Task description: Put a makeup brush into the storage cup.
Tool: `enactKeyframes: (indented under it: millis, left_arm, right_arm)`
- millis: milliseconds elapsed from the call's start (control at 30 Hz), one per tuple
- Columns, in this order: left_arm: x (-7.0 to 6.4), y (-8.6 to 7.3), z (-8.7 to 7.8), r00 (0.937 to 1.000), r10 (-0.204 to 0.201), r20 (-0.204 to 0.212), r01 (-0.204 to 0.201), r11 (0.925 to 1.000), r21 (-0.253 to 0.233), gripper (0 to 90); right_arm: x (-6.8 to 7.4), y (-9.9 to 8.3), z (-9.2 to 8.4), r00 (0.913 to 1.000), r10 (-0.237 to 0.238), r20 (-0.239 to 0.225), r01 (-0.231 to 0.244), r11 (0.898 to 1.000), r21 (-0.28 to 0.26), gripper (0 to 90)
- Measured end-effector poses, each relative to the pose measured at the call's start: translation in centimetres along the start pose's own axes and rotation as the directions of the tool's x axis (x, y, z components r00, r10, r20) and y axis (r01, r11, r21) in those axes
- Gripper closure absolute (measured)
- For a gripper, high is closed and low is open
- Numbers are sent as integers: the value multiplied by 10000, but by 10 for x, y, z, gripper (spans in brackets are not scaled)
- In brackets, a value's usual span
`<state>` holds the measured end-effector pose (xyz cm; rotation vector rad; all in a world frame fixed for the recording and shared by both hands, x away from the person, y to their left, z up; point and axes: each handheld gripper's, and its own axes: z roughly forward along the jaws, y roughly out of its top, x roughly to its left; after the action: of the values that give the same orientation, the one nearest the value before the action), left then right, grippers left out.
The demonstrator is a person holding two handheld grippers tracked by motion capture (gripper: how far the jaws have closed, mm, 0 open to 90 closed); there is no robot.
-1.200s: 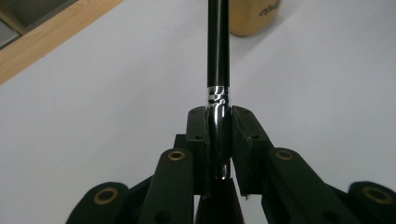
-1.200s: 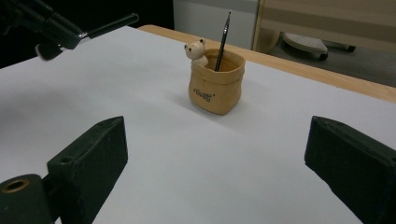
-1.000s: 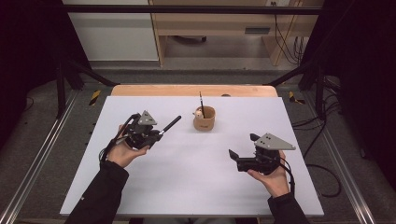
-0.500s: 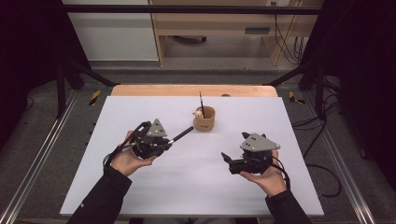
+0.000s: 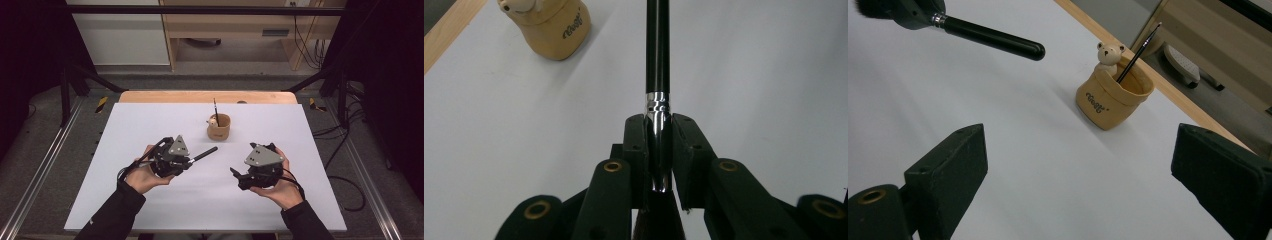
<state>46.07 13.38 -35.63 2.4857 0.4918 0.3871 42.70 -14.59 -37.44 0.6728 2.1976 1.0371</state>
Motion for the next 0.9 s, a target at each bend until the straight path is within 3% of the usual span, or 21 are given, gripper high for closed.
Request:
enactKeyframes:
  millis: [200,367,533,900]
  left_arm:
    - [-5,4,3,9993,279,243,-284,9994,199,775]
    - [-10,8,5,9978,453,483,-470,9983,342,774]
    - [-14,13,5,9957,569,736,-597,9976,359,774]
    - [-20,17,9,9917,797,1009,-856,9948,556,774]
  right_arm:
    - [6,4,3,9980,-622,-59,623,9978,215,86]
    - [11,9,5,9907,-1357,-135,1362,9896,463,90]
    - [15,11,7,9856,-1672,-257,1684,9840,575,90]
    - [24,15,9,9638,-2584,-663,2628,9624,690,108]
